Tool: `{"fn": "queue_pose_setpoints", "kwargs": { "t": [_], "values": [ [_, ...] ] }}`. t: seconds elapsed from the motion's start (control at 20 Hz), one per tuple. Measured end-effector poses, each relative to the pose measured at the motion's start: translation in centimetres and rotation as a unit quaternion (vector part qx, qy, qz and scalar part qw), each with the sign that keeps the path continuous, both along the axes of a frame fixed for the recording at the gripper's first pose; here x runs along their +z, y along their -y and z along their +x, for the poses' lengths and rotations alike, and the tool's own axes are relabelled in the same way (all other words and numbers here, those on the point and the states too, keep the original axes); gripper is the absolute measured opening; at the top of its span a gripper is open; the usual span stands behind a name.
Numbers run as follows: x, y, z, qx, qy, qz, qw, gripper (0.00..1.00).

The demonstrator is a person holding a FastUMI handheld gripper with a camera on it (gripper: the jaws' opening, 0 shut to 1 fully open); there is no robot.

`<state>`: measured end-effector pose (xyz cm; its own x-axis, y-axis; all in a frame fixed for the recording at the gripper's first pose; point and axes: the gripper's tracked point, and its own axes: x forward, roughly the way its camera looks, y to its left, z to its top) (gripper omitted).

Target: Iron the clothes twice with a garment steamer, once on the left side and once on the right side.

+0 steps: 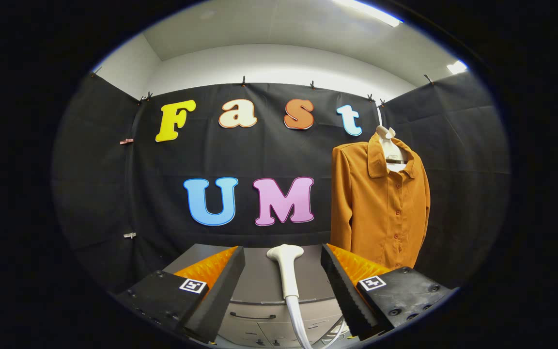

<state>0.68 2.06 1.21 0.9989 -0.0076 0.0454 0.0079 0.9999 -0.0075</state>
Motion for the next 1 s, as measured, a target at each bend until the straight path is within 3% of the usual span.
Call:
{"fn": "queue_pose_setpoints", "kwargs": {
  "t": [0.65,1.0],
  "values": [
    [-1.5,-1.5,-0.1,-0.017,-0.011,0.005,1.0,0.98],
    [-4.0,-0.1,5.4,-0.006,-0.048,0.009,0.999,0.98]
  ]
}}
